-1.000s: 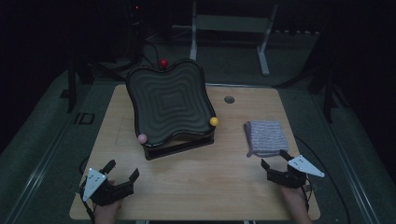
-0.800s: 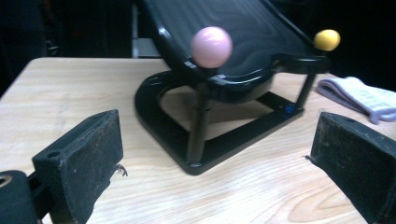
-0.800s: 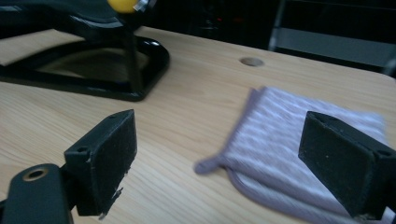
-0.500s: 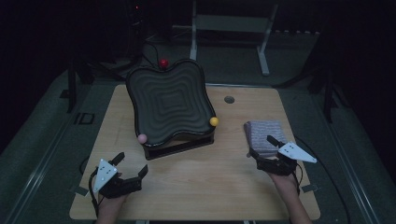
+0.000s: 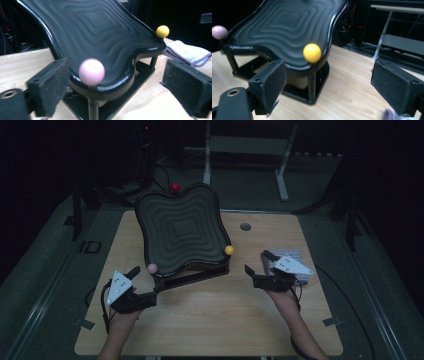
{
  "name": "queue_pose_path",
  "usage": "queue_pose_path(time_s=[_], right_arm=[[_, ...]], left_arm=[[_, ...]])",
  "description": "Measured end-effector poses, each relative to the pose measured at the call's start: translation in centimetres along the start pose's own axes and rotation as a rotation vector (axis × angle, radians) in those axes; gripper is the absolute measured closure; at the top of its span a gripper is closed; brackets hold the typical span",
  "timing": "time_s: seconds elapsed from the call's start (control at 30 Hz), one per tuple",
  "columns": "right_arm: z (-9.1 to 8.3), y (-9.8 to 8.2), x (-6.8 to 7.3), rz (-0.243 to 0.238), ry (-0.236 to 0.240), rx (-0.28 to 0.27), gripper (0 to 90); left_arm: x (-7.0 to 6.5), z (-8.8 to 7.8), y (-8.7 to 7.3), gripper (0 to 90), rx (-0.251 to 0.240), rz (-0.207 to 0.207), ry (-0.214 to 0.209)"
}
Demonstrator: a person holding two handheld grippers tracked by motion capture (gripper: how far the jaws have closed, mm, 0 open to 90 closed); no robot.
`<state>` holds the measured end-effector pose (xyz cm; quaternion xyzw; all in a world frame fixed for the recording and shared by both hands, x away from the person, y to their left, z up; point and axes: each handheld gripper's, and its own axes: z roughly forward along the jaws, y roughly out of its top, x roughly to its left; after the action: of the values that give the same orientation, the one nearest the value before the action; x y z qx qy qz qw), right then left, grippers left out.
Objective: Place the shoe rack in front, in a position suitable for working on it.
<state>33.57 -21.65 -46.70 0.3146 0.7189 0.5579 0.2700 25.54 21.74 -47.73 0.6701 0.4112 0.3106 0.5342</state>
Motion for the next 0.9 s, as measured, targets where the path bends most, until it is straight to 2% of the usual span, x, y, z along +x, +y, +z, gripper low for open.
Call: queue_pose_path(time_s=[0.07, 0.27, 0.37, 0.47, 0.53, 0.6, 0.63, 0.7, 0.8, 0.9], right_arm=[[0.8, 0.3, 0.3, 0.006, 0.04, 0.018, 25.3], [3.1, 1.0, 1.2, -0.008, 0.059, 0.017, 26.9], [4.1, 1.5, 1.3, -0.044, 0.079, 0.013, 37.9], [5.3, 1.8, 1.4, -0.065, 0.105, 0.033, 42.4], [6.1, 1.9, 1.4, -0.073, 0.105, 0.056, 42.9], [7.0, 1.9, 1.3, -0.081, 0.1, 0.084, 44.2], [7.4, 1.8, 1.3, -0.082, 0.094, 0.094, 44.7], [7.9, 1.7, 1.3, -0.091, 0.088, 0.105, 50.2], [8.8, 1.3, 1.2, -0.1, 0.078, 0.121, 55.9], [9.3, 1.3, 1.0, -0.101, 0.073, 0.13, 58.2]], left_arm=[[0.1, 0.5, 0.4, 14.1, 0.009, 0.012, 0.001], [0.5, 1.8, 0.8, 15.6, 0.04, 0.037, 0.003], [0.6, 2.4, 0.6, 18.1, 0.057, 0.053, 0.017], [0.8, 2.8, 0.4, 20.3, 0.067, 0.054, 0.032], [0.9, 3.1, 0.2, 21.5, 0.078, 0.055, 0.042], [1.1, 3.4, 0.0, 27.7, 0.086, 0.055, 0.057], [1.2, 3.4, 0.0, 30.7, 0.085, 0.048, 0.051], [1.1, 3.6, -0.3, 37.6, 0.09, 0.078, 0.075], [1.3, 3.7, -0.3, 45.7, 0.074, 0.076, 0.099], [1.2, 4.0, -0.3, 47.3, 0.08, 0.082, 0.096]])
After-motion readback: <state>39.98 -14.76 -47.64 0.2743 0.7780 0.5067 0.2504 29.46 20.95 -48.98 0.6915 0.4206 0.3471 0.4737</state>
